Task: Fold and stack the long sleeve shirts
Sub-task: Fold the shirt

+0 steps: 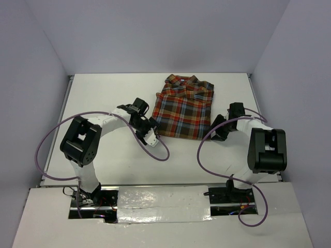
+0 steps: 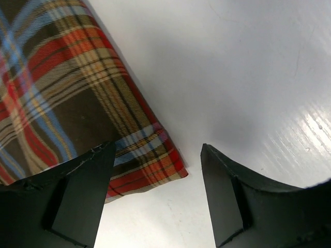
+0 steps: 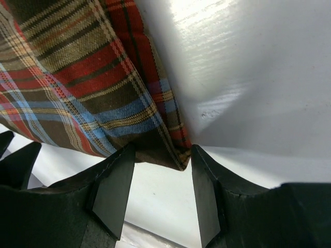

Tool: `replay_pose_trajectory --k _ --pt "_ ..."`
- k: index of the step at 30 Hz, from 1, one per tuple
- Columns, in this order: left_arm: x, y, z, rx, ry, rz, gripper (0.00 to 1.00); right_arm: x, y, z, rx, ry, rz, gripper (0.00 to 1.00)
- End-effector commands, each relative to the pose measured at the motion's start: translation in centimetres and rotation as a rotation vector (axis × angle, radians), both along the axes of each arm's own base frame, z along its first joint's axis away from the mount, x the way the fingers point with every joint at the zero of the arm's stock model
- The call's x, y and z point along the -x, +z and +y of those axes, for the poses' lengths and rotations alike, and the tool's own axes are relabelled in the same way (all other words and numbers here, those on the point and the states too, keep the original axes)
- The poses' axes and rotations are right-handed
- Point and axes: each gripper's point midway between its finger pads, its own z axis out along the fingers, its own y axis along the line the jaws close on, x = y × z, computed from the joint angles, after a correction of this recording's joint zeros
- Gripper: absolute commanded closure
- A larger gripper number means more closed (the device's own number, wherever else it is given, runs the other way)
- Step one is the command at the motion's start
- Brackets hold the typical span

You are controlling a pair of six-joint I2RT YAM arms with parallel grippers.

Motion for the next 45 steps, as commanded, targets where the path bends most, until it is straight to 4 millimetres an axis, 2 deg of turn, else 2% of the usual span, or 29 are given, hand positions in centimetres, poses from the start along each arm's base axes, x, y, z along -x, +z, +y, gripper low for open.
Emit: replay_pose_trajectory --k 1,9,11,12,13,14,15,17,18,19,21,25,27,28,30,31,35,38,39,44,45 --pt "-0.1 -1.2 -0.1 -0.024 -0.050 -0.013 0.20 -1.0 0.7 0.4 -0.013 0.008 -0.059 0.45" --pt "-2.0 -3.4 0.1 -0.025 0.045 -0.083 0.24 0.8 -1.2 0.6 -0.019 0.018 0.009 0.45" --pt "-2.5 -3.4 -0.1 -0.010 0.082 -0.090 0.34 1.0 -1.5 0.6 -0.023 0.016 0.020 0.44" --pt "-2.7 -3.3 -0.2 -0.004 0.096 -0.088 0.43 1.1 -1.7 0.7 -0.024 0.020 0.024 0.44" --pt "-2.7 -3.3 -0.2 -0.001 0.097 -0.082 0.48 1.1 -1.8 0.8 -0.022 0.023 0.023 0.44" --pt "-2.5 -3.2 -0.4 0.007 0.095 -0.072 0.58 1.0 -2.0 0.9 -0.030 0.027 0.020 0.47" --pt "-2.4 -3.1 -0.5 0.013 0.095 -0.064 0.64 1.1 -2.1 1.1 -0.039 0.035 0.024 0.52" --pt "-1.9 -2.8 -0.9 0.027 0.089 -0.036 0.76 0.7 -2.0 1.3 -0.051 0.048 0.008 0.71" --pt "-1.8 -2.5 -1.0 0.037 0.103 -0.017 0.92 0.1 -1.6 1.3 -0.052 0.057 -0.008 0.87" --pt "-1.8 -2.2 -1.2 0.047 0.117 -0.002 1.00 0.1 -1.4 1.2 -0.051 0.061 -0.002 0.90" --pt "-1.6 -1.2 -1.6 0.068 0.162 0.045 1.00 -0.3 -0.6 1.0 -0.031 0.075 -0.023 1.00" --pt "-1.0 0.6 -1.5 0.079 0.252 0.109 1.00 0.7 1.4 0.6 0.000 0.098 -0.043 1.00" --pt "0.2 0.8 -1.2 0.054 0.292 0.153 1.00 2.2 1.9 1.0 -0.011 0.122 -0.016 1.00" --pt "0.6 1.5 -1.1 0.056 0.306 0.161 1.00 2.7 2.2 1.1 -0.018 0.128 -0.008 1.00" --pt "2.7 1.7 -0.9 0.029 0.348 0.233 1.00 4.8 2.8 1.7 -0.032 0.145 0.022 1.00" --pt "3.3 2.6 -0.8 0.034 0.362 0.237 1.00 5.6 3.0 1.8 -0.032 0.150 0.032 1.00" --pt "7.4 3.5 0.3 0.002 0.441 0.342 1.00 9.6 3.8 2.4 -0.033 0.162 0.074 1.00" --pt "11.1 5.1 1.2 -0.018 0.475 0.435 1.00 12.3 5.6 2.9 -0.029 0.196 0.070 1.00" --pt "12.8 6.1 1.9 -0.029 0.476 0.461 1.00 14.0 5.9 3.1 -0.026 0.222 0.116 1.00" --pt "17.6 9.2 2.6 -0.013 0.494 0.546 1.00 16.9 10.1 5.3 -0.072 0.294 0.087 1.00" --pt "18.3 10.3 2.8 0.010 0.492 0.548 1.00 18.3 10.5 5.2 -0.069 0.303 0.133 1.00"
